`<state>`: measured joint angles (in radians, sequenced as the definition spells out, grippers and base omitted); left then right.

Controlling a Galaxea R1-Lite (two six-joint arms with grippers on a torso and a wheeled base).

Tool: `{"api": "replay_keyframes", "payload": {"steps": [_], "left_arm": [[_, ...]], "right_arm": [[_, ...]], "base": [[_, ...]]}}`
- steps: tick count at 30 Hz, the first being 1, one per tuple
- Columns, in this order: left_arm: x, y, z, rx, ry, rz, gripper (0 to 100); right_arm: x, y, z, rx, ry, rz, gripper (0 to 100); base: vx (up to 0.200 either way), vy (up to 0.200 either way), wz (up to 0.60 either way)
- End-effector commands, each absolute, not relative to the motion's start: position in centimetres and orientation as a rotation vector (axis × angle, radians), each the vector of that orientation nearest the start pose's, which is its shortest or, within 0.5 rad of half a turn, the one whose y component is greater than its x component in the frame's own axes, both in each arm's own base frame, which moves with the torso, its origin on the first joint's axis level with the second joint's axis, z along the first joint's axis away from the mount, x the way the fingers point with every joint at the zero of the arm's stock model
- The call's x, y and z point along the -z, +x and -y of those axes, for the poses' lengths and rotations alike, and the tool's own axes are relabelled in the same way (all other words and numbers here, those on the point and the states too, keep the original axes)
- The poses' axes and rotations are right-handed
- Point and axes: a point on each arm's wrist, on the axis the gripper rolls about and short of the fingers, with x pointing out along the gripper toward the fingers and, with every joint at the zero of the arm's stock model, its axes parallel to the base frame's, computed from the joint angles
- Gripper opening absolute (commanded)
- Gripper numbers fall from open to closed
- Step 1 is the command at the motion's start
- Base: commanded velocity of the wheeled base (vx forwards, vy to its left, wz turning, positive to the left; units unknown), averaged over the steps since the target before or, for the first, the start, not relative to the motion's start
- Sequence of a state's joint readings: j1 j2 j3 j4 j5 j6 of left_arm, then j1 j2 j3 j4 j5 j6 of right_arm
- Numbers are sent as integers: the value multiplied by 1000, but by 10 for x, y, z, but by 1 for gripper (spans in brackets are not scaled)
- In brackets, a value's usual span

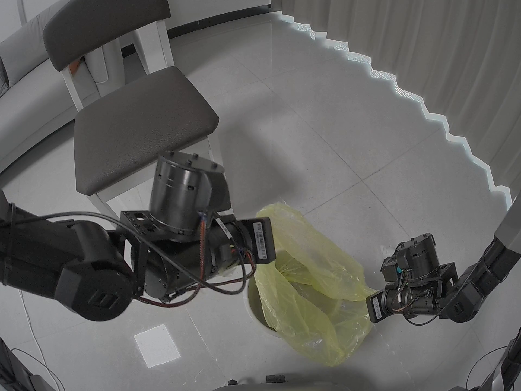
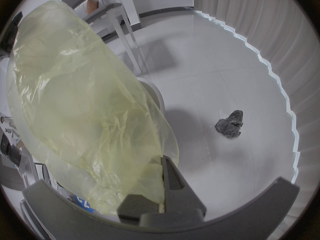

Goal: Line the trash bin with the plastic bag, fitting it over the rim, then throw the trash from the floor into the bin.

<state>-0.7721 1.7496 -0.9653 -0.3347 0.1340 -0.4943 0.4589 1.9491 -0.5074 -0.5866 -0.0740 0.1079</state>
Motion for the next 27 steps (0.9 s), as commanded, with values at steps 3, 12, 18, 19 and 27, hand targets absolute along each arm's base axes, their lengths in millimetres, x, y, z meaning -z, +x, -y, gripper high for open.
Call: {"api": "replay_keyframes", "payload": {"steps": [3,12,18,19,27], "left_arm": [[-169,226,225,505,-260,-599,0],[-141,242,211,424,-248,-663,0],[-127,249,199,379,-244,-707,0],[-124,252,194,368,-250,-715,0],[-102,271,188,347,-267,-749,0]], "right_arm": [[-18,247,-122,-318,-147,-916,0],[18,267,-135,-362,-137,-865,0],[24,280,-142,-392,-130,-854,0],[22,283,-143,-400,-124,-845,0],[18,287,-145,-405,-116,-830,0]], "base": [[0,0,0],[0,0,0],[0,0,0],[0,0,0],[0,0,0]]}}
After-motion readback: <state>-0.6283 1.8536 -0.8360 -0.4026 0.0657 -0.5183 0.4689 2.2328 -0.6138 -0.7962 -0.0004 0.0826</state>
